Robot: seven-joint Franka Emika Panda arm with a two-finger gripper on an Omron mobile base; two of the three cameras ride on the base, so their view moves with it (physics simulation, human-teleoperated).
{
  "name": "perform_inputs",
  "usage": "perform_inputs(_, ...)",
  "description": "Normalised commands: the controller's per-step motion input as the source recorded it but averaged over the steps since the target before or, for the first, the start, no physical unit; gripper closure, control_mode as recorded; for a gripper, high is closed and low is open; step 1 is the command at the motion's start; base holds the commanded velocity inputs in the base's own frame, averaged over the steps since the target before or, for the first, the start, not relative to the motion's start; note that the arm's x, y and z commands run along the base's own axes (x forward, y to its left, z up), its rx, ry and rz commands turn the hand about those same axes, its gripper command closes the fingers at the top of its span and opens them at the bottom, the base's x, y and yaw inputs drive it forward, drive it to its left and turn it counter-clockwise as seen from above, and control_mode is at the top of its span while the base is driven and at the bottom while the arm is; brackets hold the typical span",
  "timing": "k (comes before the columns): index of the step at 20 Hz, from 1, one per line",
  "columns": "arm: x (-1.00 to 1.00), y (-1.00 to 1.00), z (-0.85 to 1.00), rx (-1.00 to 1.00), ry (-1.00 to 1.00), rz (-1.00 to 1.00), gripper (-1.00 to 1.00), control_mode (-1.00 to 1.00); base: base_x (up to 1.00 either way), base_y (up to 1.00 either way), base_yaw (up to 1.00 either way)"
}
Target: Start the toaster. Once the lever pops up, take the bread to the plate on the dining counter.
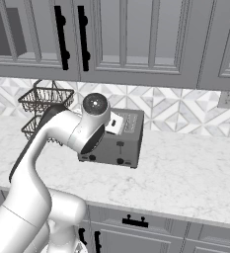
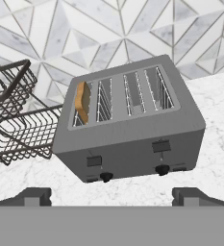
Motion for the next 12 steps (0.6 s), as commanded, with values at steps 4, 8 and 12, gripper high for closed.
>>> perform_inputs(4,0.00,0.00,0.00,0.00,0.00,0.00,-1.00,-1.00,0.00,0.00,0.00)
perform_inputs(8,0.00,0.00,0.00,0.00,0.00,0.00,-1.00,-1.00,0.00,0.00,0.00)
perform_inputs(12,0.00,0.00,0.00,0.00,0.00,0.00,-1.00,-1.00,0.00,0.00,0.00)
